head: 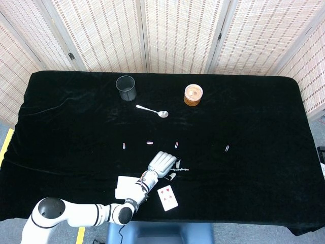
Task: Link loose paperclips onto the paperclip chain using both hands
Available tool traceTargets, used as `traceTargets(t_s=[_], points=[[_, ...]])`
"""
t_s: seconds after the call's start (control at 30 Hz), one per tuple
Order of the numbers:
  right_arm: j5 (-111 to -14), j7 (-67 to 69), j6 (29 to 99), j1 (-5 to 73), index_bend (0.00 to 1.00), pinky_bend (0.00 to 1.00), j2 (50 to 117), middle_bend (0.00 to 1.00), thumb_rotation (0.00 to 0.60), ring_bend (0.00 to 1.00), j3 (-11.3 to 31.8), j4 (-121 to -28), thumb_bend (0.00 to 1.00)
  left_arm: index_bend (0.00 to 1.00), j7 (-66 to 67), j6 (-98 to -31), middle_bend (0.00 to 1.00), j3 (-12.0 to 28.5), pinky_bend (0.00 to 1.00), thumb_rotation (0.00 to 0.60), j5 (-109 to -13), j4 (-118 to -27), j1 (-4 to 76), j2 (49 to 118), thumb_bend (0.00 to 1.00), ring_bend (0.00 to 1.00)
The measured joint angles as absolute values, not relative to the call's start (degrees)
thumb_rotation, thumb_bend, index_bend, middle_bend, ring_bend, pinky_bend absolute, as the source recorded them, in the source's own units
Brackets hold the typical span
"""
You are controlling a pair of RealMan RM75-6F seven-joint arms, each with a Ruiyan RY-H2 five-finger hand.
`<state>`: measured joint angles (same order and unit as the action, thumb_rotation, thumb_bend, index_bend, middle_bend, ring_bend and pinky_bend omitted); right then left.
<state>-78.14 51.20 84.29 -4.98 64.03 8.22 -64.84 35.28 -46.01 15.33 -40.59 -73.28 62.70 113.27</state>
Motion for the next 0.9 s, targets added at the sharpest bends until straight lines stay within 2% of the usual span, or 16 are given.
traceTargets(t_s=[0.37, 0.9], points=[[-78.66, 51.33, 83.86, -4.93, 0.01, 0.00, 64.00, 0.00, 0.600, 0.00, 8.30, -64.68, 0.37, 0.55, 34.63, -47.35, 1.00, 14.45, 1.00, 0.600, -41.32, -72.58, 63.03, 113.50, 0.49, 1.00], [-78.98, 51.26, 83.62, -4.80, 0.01, 0.00, 64.13, 0.00, 0.600, 0.00, 8.52, -64.59, 0.37, 0.70, 33.41, -49.56, 1.00, 13.74, 1.00, 0.600, -43.70, -72.69, 62.20, 113.10, 0.51, 1.00]])
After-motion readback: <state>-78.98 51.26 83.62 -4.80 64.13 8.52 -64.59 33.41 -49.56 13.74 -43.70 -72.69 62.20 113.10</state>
